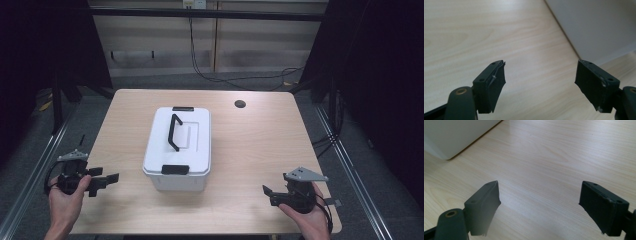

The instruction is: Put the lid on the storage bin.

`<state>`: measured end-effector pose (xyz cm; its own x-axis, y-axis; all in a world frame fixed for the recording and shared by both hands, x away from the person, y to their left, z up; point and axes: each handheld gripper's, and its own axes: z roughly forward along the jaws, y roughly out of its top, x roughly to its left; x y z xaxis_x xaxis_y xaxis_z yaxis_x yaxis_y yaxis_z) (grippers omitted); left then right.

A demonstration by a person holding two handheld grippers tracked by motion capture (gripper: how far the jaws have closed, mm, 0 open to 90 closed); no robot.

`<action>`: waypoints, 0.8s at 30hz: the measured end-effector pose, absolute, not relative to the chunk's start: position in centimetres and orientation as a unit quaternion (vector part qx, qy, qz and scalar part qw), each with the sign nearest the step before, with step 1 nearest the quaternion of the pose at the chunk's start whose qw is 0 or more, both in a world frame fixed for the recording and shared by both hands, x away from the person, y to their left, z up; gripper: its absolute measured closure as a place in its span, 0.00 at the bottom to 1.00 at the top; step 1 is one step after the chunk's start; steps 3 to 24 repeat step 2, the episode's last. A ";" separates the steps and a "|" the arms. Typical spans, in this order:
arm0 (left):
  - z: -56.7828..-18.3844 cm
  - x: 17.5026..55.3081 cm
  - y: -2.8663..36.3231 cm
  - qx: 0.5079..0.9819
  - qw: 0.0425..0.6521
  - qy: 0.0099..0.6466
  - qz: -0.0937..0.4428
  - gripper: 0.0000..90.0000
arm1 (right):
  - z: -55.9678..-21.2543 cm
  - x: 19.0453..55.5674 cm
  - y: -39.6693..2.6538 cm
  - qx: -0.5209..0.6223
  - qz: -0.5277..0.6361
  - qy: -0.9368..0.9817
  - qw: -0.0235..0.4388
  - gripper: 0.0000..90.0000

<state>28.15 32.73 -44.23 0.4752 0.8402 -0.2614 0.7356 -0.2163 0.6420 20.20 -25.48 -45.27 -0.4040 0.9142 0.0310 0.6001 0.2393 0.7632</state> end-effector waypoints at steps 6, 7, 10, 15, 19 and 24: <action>-44.9 28.0 32.6 0.781 0.363 0.505 0.053 0.26 | -45.6 20.5 -25.4 0.507 0.349 0.759 0.211 0.17; -44.9 28.0 32.6 0.781 0.363 0.505 0.053 0.26 | -45.6 20.5 -25.4 0.507 0.349 0.759 0.211 0.17; -44.9 28.0 32.6 0.781 0.363 0.505 0.053 0.26 | -45.6 20.5 -25.4 0.507 0.349 0.759 0.211 0.17; -44.9 28.0 32.6 0.781 0.363 0.505 0.053 0.26 | -45.6 20.5 -25.4 0.507 0.349 0.759 0.211 0.17; -44.9 28.0 32.6 0.781 0.363 0.505 0.053 0.26 | -45.6 20.5 -25.4 0.507 0.349 0.759 0.211 0.17; -44.9 28.0 32.6 0.781 0.363 0.505 0.053 0.26 | -45.6 20.5 -25.4 0.507 0.349 0.759 0.211 0.17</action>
